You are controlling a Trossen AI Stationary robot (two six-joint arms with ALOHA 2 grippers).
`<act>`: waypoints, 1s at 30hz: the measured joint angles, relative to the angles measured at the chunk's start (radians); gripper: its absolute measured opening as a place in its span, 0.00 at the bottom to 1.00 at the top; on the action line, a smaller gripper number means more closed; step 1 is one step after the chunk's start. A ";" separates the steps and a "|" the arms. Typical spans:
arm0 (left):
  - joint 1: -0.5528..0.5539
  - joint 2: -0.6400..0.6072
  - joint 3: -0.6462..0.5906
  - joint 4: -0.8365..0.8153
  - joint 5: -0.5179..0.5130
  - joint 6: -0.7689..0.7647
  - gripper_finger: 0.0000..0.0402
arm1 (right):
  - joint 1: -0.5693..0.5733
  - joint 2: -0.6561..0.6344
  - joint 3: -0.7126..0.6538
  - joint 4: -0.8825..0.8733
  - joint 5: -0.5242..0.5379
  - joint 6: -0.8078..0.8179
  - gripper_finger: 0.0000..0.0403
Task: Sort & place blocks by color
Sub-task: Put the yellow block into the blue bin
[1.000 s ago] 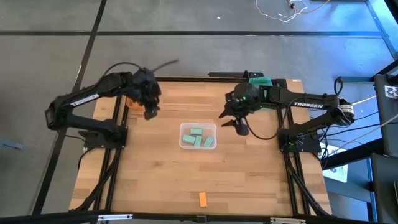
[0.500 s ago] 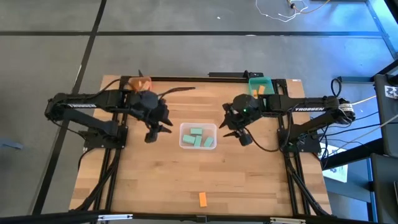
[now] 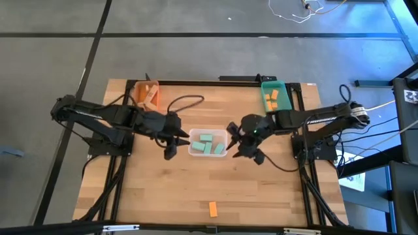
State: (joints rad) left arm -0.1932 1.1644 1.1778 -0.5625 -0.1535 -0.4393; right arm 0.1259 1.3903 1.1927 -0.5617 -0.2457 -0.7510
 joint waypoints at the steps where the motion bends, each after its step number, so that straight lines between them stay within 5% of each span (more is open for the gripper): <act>1: -0.013 0.008 0.000 0.006 -0.019 -0.002 0.31 | 0.011 0.018 0.000 0.020 -0.008 -0.013 0.46; 9: -0.048 0.049 0.000 0.049 -0.074 -0.073 0.31 | 0.070 0.198 0.000 0.230 -0.026 -0.048 0.46; 23: -0.145 0.054 0.000 0.041 -0.127 -0.202 0.31 | 0.143 0.444 0.001 0.400 -0.332 -0.163 0.46; 30: -0.191 0.054 0.000 0.039 -0.191 -0.258 0.31 | 0.173 0.561 0.002 0.520 -0.333 -0.176 0.46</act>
State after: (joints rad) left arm -0.3845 1.2182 1.1774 -0.5236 -0.3442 -0.6972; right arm 0.2987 1.9514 1.1942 -0.0414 -0.5782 -0.9268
